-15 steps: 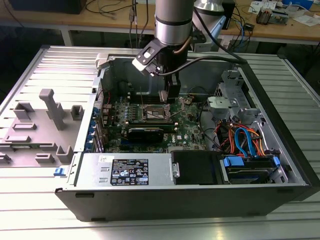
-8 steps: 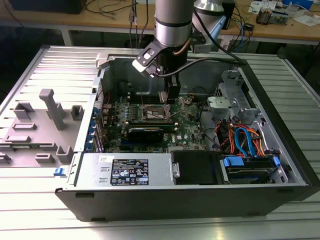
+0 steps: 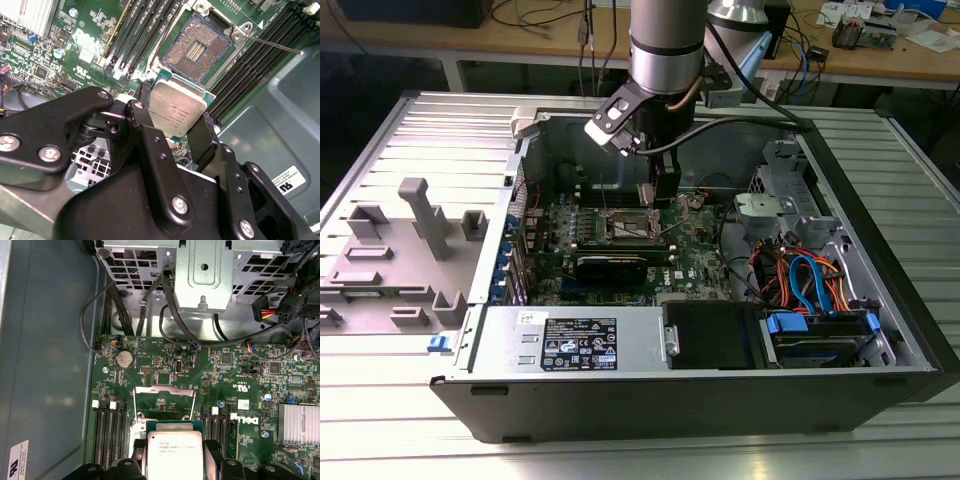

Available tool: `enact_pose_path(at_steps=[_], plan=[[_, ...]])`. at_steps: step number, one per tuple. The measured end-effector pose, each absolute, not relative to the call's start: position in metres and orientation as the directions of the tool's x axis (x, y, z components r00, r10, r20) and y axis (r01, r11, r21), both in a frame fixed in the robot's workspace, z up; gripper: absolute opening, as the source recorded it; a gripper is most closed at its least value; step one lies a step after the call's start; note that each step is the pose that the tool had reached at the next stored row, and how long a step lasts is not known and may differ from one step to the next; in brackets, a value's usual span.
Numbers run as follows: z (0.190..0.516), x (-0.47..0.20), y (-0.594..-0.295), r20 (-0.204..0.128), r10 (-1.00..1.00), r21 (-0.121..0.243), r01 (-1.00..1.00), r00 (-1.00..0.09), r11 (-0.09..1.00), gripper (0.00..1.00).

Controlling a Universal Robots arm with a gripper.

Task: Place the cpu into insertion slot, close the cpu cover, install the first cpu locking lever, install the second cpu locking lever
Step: 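Place the cpu into insertion slot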

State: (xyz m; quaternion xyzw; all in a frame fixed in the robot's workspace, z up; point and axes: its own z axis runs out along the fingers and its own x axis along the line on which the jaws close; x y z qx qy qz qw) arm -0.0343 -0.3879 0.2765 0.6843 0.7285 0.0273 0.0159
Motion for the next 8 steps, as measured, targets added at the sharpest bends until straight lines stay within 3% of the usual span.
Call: enact_pose_path(at_steps=[8], plan=[[0.2742, -0.0344, -0.3879, 0.014, 0.998, 0.061, 0.996, -0.063, 0.062, 0.54]])
